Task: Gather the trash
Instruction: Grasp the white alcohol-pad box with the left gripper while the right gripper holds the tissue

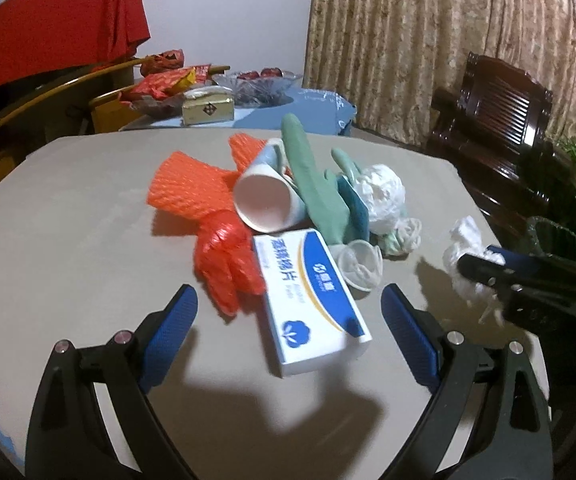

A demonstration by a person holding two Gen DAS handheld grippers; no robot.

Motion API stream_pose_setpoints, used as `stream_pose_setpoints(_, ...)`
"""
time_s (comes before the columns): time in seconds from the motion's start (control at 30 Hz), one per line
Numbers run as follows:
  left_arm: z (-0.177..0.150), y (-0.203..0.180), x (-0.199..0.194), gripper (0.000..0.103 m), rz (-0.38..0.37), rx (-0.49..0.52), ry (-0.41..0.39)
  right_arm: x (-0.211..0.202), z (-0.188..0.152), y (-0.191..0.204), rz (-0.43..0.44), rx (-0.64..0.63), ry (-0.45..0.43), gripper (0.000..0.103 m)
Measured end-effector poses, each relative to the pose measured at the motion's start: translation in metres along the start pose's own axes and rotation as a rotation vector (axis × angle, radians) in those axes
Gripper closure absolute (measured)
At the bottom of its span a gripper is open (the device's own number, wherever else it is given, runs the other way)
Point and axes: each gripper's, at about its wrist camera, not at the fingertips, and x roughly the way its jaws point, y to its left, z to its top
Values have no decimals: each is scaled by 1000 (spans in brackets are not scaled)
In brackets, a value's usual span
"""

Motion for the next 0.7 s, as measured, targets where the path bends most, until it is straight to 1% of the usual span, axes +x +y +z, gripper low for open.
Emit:
stream_pose_setpoints(0.03,-2,-2,2,13,1,-2,5,-1,0,-2,-2,2,-3,61)
stream_pose_setpoints(0.13,-5,-11,10,21,7,-12,37,-3,1,-3,-5,1,-10,61)
stream_pose_setpoints(0.33,-8,-20,25,23,26,-42,66,-5,0,-8,-5,5,-10,61)
stream_pose_setpoints(0.4,-7,-24,31,26,32,-46,80,-6,0,-9,-8,8,-13,61)
stream_pose_setpoints(0.43,-6,-25,34,30,38,-46,89,-6,0,-10,-9,9,-14,61)
stream_pose_setpoints(0.47,-6,-26,38,34,61,-43,104,-7,-1,-11,-9,11,-15,61)
stream_pose_setpoints(0.53,-5,-26,42,39,74,-55,119,-8,0,-14,-12,17,-18,61)
stream_pose_setpoints(0.57,-5,-25,42,44,81,-61,122,-9,-1,-15,-13,18,-19,61)
stream_pose_setpoints(0.7,-6,-22,40,45,87,-69,125,-14,-1,-18,-13,23,-25,61)
